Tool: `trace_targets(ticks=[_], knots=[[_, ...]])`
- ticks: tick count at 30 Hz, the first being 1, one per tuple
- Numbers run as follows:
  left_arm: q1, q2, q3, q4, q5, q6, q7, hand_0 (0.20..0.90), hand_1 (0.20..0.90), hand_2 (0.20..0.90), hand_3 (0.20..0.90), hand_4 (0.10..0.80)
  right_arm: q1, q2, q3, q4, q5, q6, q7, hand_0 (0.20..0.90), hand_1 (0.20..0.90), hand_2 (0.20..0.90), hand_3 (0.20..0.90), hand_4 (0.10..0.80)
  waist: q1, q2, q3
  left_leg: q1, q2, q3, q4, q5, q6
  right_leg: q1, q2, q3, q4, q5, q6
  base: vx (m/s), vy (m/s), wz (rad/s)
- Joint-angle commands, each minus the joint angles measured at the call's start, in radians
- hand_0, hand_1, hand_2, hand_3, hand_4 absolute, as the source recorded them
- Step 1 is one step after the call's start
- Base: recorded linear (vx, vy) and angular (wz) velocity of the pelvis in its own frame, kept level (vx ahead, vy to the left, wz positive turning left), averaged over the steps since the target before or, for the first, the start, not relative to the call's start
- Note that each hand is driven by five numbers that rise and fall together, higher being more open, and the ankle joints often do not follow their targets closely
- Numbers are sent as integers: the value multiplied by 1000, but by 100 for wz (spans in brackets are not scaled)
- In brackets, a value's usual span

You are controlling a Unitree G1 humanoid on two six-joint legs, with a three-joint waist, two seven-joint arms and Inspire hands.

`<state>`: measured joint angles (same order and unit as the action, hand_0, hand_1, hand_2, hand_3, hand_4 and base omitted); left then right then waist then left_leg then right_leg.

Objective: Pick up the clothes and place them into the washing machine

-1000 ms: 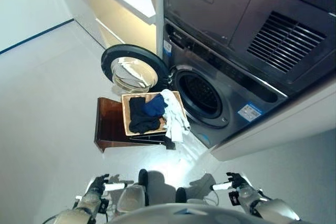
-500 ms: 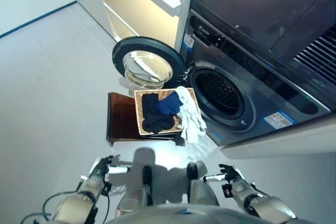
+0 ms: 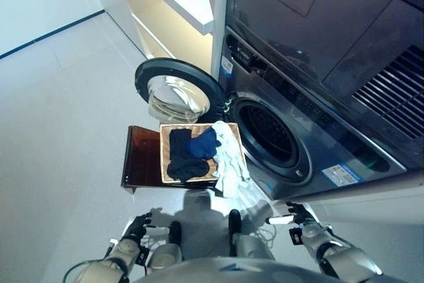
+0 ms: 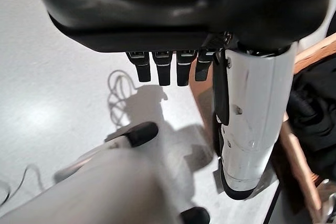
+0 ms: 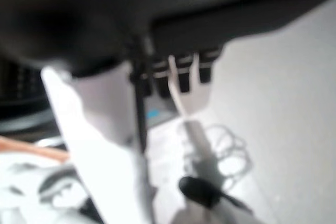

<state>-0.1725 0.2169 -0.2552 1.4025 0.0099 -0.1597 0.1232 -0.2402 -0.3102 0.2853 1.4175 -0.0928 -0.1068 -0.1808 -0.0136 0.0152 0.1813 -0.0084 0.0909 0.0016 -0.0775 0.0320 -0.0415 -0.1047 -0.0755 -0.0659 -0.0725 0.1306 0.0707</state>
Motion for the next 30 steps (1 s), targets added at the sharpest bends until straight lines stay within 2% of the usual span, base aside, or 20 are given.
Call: trace_targets(ticks=[1,7,11,12,13,15,16,20,30], knots=[[-78,50,-10,9,8,-19,38,900,900,900,900,800,-99,-21,62,-14,-46,-3,-62,900,900,900,900,800,-1,-8,-6,-61,-3,3,-9,30,-11,-93,-50,37,146,-81,50,-31,-12,-1],[-155,55,-17,-6,-24,-16,73,900,900,900,900,800,-267,-87,120,-117,-83,-5,-117,900,900,900,900,800,-7,23,40,-123,-9,19,-9,49,-16,-176,-52,59,170,-69,56,-68,18,-8],[-187,47,-30,-5,-52,-13,79,900,900,900,900,800,-363,-84,150,-104,-68,-3,-125,900,900,900,900,800,3,38,68,-160,-12,19,5,53,-17,-198,-55,58,173,-63,54,-30,2,9],[-180,-40,-56,11,-35,-9,105,900,900,900,900,800,-377,-54,158,-101,-67,-4,-135,900,900,900,900,800,3,32,74,-166,-11,18,8,53,-16,-202,-54,56,174,-63,52,-11,-5,8],[-182,6,-38,14,-69,-2,98,900,900,900,900,800,-401,-62,166,-114,-46,-5,-137,900,900,900,900,800,11,36,83,-183,-13,16,11,56,-17,-218,-54,56,177,-61,52,-11,-5,8],[-187,11,-42,10,-71,-4,94,900,900,900,900,800,-418,-57,161,-124,-34,-5,-142,900,900,900,900,800,11,38,89,-190,-13,16,12,57,-18,-225,-55,55,179,-59,53,-16,11,11],[-150,-28,-62,-5,-63,-25,111,900,900,900,900,800,-433,-45,159,-143,-23,-17,-159,900,900,900,900,800,20,34,101,-200,-13,9,10,63,-19,-233,-55,48,184,-60,53,-16,-3,16],[-122,-58,-108,-14,-40,-33,156,900,900,900,900,800,-503,-38,169,-172,24,-37,-198,900,900,900,900,800,32,23,123,-226,-14,-1,-3,78,-26,-258,-59,41,188,-58,54,-25,-24,18],[-57,-67,-172,-135,-94,-70,167,900,900,900,900,800,-637,-91,165,-130,56,-37,-228,900,900,900,900,800,62,51,162,-273,-26,-17,-8,93,-31,-286,-71,24,169,-36,59,-23,15,8]])
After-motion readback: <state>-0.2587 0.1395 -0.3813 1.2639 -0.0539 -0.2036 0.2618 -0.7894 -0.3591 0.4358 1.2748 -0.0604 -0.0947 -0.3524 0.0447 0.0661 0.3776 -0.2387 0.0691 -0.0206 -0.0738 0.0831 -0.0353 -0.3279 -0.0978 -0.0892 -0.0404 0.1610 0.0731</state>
